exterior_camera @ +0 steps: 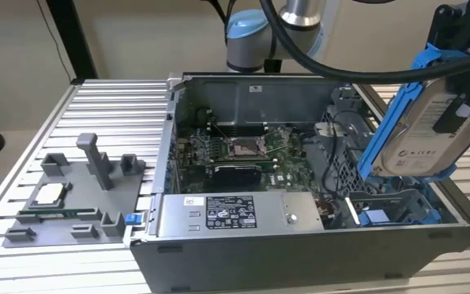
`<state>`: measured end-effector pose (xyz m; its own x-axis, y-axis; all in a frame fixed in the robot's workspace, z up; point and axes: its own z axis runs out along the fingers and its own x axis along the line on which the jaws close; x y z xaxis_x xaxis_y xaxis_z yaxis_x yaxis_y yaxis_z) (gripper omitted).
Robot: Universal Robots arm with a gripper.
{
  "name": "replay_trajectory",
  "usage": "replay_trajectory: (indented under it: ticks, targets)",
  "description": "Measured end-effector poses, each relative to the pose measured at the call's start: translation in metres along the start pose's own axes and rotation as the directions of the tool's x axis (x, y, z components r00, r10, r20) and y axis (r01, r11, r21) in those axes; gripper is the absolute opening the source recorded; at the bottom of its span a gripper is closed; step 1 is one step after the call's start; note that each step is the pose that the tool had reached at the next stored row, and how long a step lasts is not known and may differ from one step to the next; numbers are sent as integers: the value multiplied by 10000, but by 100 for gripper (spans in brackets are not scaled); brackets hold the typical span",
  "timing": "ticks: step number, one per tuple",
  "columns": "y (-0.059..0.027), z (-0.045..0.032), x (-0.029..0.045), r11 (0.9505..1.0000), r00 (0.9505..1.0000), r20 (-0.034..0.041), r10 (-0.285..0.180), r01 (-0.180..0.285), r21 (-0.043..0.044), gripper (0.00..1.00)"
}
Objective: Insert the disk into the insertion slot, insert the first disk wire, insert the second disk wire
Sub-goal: 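Insert the disk into the insertion slot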
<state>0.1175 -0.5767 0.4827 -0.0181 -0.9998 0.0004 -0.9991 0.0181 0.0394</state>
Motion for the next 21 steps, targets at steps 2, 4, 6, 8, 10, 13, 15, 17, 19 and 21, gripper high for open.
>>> replay_trajectory:
  ticks: [2,4,6,8,10,13,15,17,19,21]
  targets:
    - [-2,17,16,10000,10000,8,-1,1,0,0]
    - [-2,28,24,10000,10000,12,0,0,0,0]
    - [-3,34,27,10000,10000,12,0,0,0,0]
    - [-3,42,30,10000,10000,16,-1,1,0,0]
    - [-3,47,31,10000,10000,14,-1,1,0,0]
    - [-4,50,32,10000,10000,14,-1,1,0,0]
    - [-4,52,32,10000,10000,16,-1,1,0,0]
    - [-4,52,32,10000,10000,16,-1,1,0,0]
    - [-4,52,32,10000,10000,16,-1,1,0,0]
    - [-4,52,32,10000,10000,16,-1,1,0,0]
